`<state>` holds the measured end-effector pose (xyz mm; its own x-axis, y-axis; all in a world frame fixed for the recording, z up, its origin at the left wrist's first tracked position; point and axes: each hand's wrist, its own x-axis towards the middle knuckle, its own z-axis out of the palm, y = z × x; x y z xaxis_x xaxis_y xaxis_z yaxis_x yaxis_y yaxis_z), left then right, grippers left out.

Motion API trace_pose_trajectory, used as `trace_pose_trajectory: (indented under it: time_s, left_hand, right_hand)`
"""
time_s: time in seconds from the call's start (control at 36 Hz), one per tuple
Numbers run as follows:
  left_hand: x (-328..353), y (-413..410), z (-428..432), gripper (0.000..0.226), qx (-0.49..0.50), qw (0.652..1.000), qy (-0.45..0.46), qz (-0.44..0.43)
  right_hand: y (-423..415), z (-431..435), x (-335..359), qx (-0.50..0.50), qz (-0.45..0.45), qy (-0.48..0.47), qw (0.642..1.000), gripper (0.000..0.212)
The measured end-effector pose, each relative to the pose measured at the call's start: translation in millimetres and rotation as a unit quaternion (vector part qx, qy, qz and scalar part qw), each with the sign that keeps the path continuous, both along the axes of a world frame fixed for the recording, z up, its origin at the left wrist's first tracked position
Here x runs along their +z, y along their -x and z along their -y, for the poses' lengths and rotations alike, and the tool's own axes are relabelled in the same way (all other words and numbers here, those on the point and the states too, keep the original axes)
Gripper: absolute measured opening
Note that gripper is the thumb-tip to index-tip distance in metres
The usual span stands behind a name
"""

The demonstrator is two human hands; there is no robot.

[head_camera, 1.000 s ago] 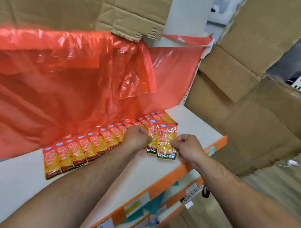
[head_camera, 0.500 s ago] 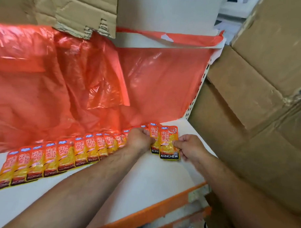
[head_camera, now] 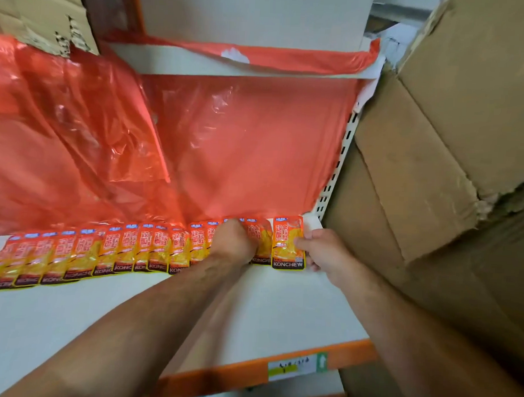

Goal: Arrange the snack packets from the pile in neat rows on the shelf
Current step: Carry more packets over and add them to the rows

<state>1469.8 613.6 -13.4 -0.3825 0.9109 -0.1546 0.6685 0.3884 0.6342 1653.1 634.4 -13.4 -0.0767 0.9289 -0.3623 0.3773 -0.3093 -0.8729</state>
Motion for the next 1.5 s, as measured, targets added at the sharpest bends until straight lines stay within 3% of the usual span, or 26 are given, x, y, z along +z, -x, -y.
trace_pose_trajectory:
  time_s: [0.61,0.78,0.94,1.17,1.42,1.5]
  left_hand:
    - [-4,-3,-13,0.017,-0.041,0.997,-0.005,-0.071]
    - [3,14,-1,0.027,-0.06,0.982,-0.063,-0.167]
    - [8,30,10,0.031,-0.077,0.968,-0.122,-0.206]
    - [10,41,20,0.034,-0.068,0.968,-0.12,-0.208]
    - [9,45,32,0.032,-0.06,0.969,-0.114,-0.208]
    - [7,46,38,0.03,-0.051,0.969,-0.116,-0.211]
  right_hand:
    - [-6,-20,-7,0.01,0.019,0.018,1.0,0.02]
    - [8,-31,-7,0.016,0.04,0.015,0.999,0.026]
    - [22,-35,-11,0.024,0.15,-0.023,0.988,0.023]
    - [35,-34,-4,0.033,0.261,-0.069,0.962,0.016]
    - [40,-32,-1,0.035,0.308,-0.098,0.946,0.019]
    - [39,-32,-1,0.037,0.322,-0.106,0.94,0.01]
